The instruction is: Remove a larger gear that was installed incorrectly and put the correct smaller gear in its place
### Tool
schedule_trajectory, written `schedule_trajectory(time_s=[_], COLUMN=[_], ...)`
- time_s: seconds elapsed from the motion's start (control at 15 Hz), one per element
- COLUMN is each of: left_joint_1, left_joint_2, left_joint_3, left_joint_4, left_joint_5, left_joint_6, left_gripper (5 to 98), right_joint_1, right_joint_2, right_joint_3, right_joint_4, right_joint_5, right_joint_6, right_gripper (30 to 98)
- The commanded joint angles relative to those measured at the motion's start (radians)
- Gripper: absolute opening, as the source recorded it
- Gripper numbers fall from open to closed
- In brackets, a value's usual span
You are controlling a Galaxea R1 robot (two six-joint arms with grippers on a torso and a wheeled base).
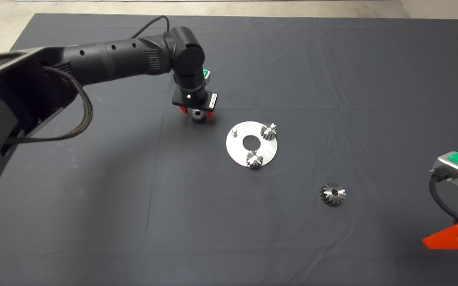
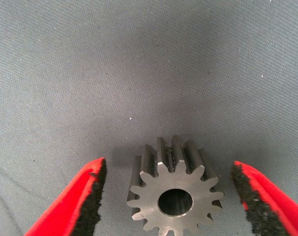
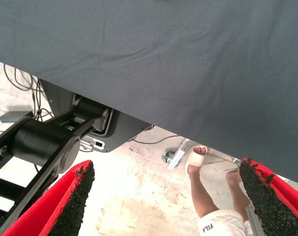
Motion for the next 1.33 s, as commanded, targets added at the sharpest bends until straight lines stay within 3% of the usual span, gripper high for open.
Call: schedule_trajectory(time_s=[0.0, 0.47, 1.27], left_joint_1=[-0.008, -0.005, 0.007], left_joint_2=[0.007, 0.010, 0.009], left_joint_3=[0.003, -0.002, -0.033], left_joint_4=[-0.010, -0.010, -0.008], left_joint_5=[0.036, 0.039, 0.040], left_joint_6=[0.011, 0.021, 0.021], left_gripper=[61.3, 49.9, 39.4], right_joint_1=[0.016, 0.016, 0.016], right_joint_2=[-0.004, -0.005, -0.005], right_joint_3=[0.005, 0.006, 0.006], right_joint_4=[0.039, 0.039, 0.039], right_joint_5=[0.001, 0.001, -0.001], right_joint_6=[0.003, 0.003, 0.003], right_gripper=[78.0, 78.0, 78.0])
